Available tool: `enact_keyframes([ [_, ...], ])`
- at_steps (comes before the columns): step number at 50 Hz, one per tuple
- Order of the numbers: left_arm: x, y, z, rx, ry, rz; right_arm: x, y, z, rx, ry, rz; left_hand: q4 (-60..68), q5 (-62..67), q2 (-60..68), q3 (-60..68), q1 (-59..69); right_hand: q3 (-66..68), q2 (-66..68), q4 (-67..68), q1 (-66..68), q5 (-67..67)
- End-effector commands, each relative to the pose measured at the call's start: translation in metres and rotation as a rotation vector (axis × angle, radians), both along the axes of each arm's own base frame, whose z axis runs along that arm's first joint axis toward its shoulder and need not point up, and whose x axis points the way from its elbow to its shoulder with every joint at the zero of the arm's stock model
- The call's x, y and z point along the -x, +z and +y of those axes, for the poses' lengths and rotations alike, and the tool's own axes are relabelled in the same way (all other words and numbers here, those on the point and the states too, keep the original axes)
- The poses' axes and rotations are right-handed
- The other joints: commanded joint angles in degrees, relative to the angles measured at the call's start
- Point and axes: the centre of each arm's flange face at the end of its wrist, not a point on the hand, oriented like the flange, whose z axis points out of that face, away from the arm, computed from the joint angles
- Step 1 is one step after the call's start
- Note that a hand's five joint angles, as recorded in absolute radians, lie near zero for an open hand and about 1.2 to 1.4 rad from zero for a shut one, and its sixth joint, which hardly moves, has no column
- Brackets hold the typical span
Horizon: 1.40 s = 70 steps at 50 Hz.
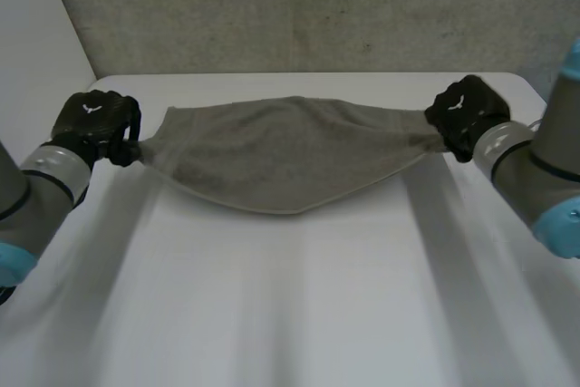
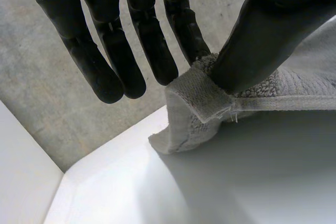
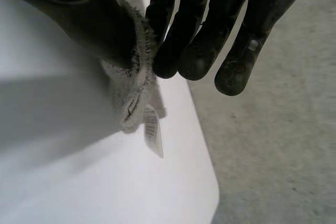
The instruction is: Fold the towel.
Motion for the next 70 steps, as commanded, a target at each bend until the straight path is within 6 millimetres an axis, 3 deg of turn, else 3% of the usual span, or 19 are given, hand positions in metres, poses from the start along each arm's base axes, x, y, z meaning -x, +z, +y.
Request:
enact_keyframes([
  [1, -0.017, 0.013, 0.021, -0.045, 0.012, 0.057, 0.032, 0.03, 0.009, 0.036, -0.042, -0.001, 2.23, 1.71, 2.26, 0.94, 3.34, 3.02, 3.54, 3.51, 4.42, 2.97],
  [6, -0.029, 0.02, 0.04, -0.067, 0.015, 0.067, 0.054, 0.038, 0.023, -0.058, -0.036, 0.026, 2.23, 1.71, 2.26, 0.94, 3.34, 3.02, 3.54, 3.51, 4.42, 2.97],
  [8, -0.036, 0.024, 0.051, -0.078, 0.018, 0.07, 0.071, 0.037, 0.03, -0.161, -0.037, 0.061, 2.23, 1.71, 2.26, 0.94, 3.34, 3.02, 3.54, 3.51, 4.42, 2.97],
  [11, -0.041, 0.025, 0.057, -0.094, 0.016, 0.075, 0.078, 0.037, 0.038, -0.223, -0.016, 0.097, 2.23, 1.71, 2.26, 0.94, 3.34, 3.02, 3.54, 3.51, 4.42, 2.97],
  [22, -0.041, 0.018, 0.053, -0.128, 0.002, 0.078, 0.076, 0.032, 0.033, -0.231, 0.007, 0.118, 2.23, 1.71, 2.26, 0.94, 3.34, 3.02, 3.54, 3.51, 4.42, 2.97],
  [25, -0.037, 0.0, 0.042, -0.186, -0.009, 0.072, 0.076, 0.015, 0.021, -0.274, 0.005, 0.125, 2.23, 1.71, 2.26, 0.94, 3.34, 3.02, 3.54, 3.51, 4.42, 2.97],
  [27, -0.03, -0.012, 0.025, -0.219, -0.027, 0.074, 0.073, 0.005, -0.001, -0.266, -0.002, 0.123, 2.23, 1.71, 2.26, 0.94, 3.34, 3.02, 3.54, 3.51, 4.42, 2.97],
  [28, -0.03, -0.012, 0.025, -0.219, -0.027, 0.074, 0.073, 0.005, -0.001, -0.266, -0.002, 0.123, 2.23, 1.71, 2.26, 0.94, 3.34, 3.02, 3.54, 3.51, 4.42, 2.97],
  [30, -0.021, -0.018, 0.017, -0.225, -0.052, 0.067, 0.062, -0.006, -0.025, -0.231, -0.007, 0.134, 2.23, 1.71, 2.26, 0.94, 3.34, 3.02, 3.54, 3.51, 4.42, 2.97],
  [32, -0.003, -0.025, -0.003, -0.214, -0.083, 0.059, 0.053, -0.01, -0.036, -0.209, -0.01, 0.145, 2.23, 1.71, 2.26, 0.94, 3.34, 3.02, 3.54, 3.51, 4.42, 2.97],
  [33, -0.003, -0.025, -0.003, -0.214, -0.083, 0.059, 0.053, -0.01, -0.036, -0.209, -0.01, 0.146, 2.23, 1.71, 2.26, 0.94, 3.34, 3.02, 3.54, 3.51, 4.42, 2.97],
  [35, 0.01, -0.035, -0.029, -0.196, -0.059, 0.046, 0.04, -0.02, -0.058, -0.172, -0.034, 0.159, 2.23, 1.71, 2.26, 0.94, 3.34, 3.02, 3.54, 3.51, 4.42, 2.97],
  [36, 0.01, -0.035, -0.029, -0.196, -0.059, 0.046, 0.04, -0.02, -0.058, -0.172, -0.034, 0.159, 2.23, 1.71, 2.26, 0.94, 3.34, 3.02, 3.54, 3.51, 4.42, 2.97],
  [38, 0.019, -0.039, -0.058, -0.149, -0.02, 0.041, 0.03, -0.032, -0.08, -0.134, -0.053, 0.157, 2.23, 1.71, 2.26, 0.94, 3.34, 3.02, 3.54, 3.51, 4.42, 2.97],
  [41, 0.025, -0.042, -0.07, -0.128, -0.013, 0.04, 0.026, -0.038, -0.093, -0.107, -0.067, 0.149, 2.23, 1.71, 2.26, 0.94, 3.34, 3.02, 3.54, 3.51, 4.42, 2.97],
  [43, 0.039, -0.046, -0.089, -0.093, -0.012, 0.043, 0.015, -0.048, -0.111, -0.057, -0.075, 0.111, 2.23, 1.71, 2.26, 0.94, 3.34, 3.02, 3.54, 3.51, 4.42, 2.97],
  [49, 0.053, -0.052, -0.118, -0.023, 0.016, 0.048, -0.003, -0.062, -0.128, -0.007, -0.076, 0.057, 2.23, 1.71, 2.26, 0.94, 3.34, 3.02, 3.54, 3.51, 4.42, 2.97],
  [57, 0.059, -0.065, -0.139, 0.034, 0.048, 0.056, -0.004, -0.077, -0.145, 0.041, -0.103, 0.055, 2.23, 1.71, 2.26, 0.94, 3.34, 3.02, 3.54, 3.51, 4.42, 2.97],
  [70, 0.061, -0.083, -0.142, 0.014, 0.048, 0.049, -0.006, -0.103, -0.154, 0.048, -0.109, 0.057, 2.23, 1.71, 2.26, 0.94, 3.34, 3.02, 3.54, 3.51, 4.42, 2.97],
])
